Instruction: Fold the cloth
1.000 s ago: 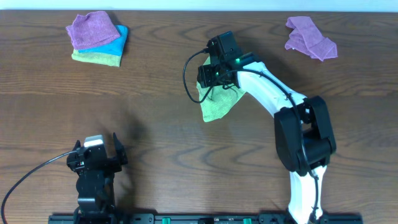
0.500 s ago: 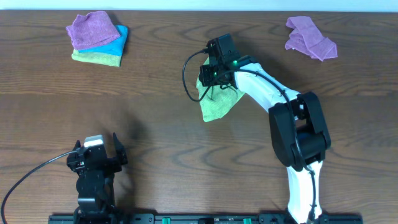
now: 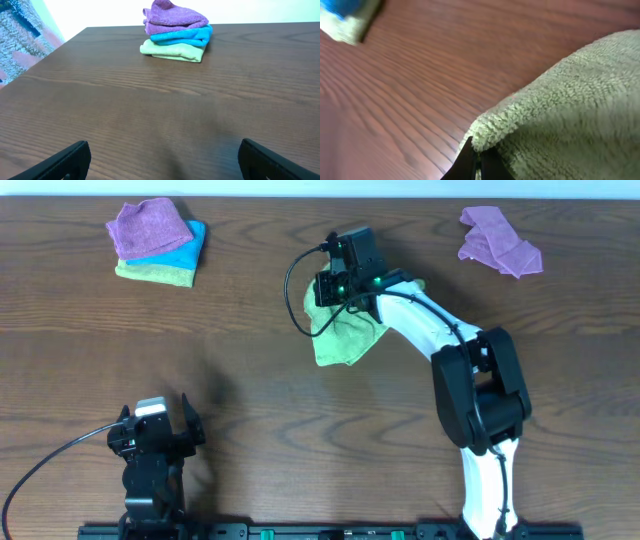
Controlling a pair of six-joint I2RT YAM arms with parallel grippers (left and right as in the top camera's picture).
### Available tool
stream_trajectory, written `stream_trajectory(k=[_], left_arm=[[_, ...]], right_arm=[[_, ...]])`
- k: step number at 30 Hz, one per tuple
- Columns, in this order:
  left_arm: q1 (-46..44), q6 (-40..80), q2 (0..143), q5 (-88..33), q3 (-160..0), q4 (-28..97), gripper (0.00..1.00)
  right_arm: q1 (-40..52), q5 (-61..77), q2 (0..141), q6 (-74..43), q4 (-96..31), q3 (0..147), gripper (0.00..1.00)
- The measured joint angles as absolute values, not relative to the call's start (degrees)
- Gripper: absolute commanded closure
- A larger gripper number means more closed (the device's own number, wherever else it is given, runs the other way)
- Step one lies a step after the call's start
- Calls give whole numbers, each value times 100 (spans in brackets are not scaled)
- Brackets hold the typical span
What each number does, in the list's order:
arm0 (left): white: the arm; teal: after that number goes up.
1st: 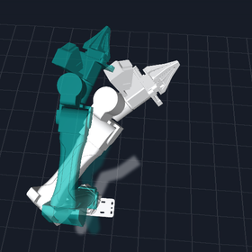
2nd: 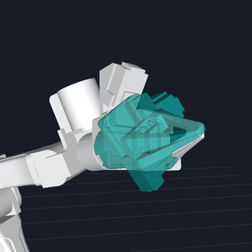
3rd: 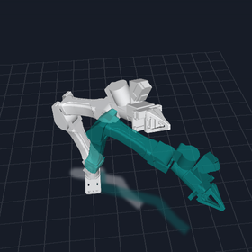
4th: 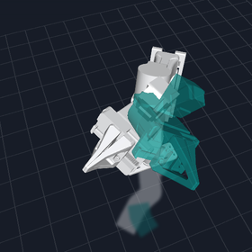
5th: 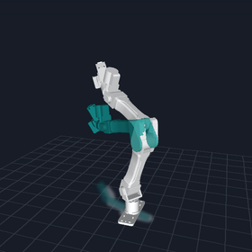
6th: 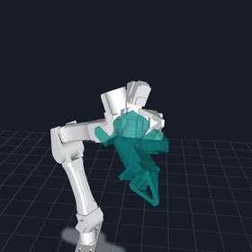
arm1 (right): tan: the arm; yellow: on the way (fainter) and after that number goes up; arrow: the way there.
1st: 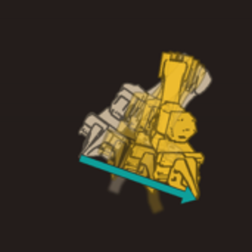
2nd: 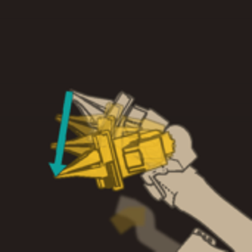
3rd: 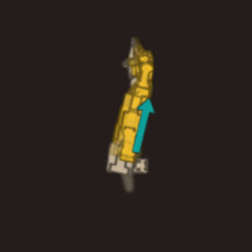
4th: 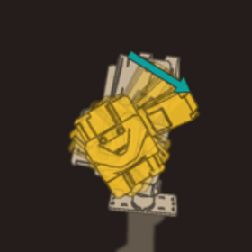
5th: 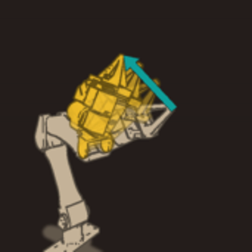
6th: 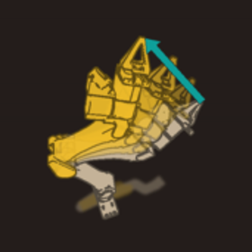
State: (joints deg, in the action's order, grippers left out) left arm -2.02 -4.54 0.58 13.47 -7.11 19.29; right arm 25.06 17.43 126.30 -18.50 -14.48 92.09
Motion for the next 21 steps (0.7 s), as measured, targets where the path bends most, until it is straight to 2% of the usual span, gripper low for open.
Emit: stream_trajectory(k=[9,16,19,21], left_arm=[[-202,-454,58,1347,-711,1929,5],[-202,-454,58,1347,-711,1929,5],[-202,-454,58,1347,-711,1929,5],[-202,-454,58,1347,-711,1929,5]], right_arm=[[3000,1806,12663,-2062,-722,9209,98],[3210,1879,12934,-2213,-270,9209,81],[3295,1944,12975,-2255,-235,9209,61],[3343,2025,12978,-2246,-228,9209,58]])
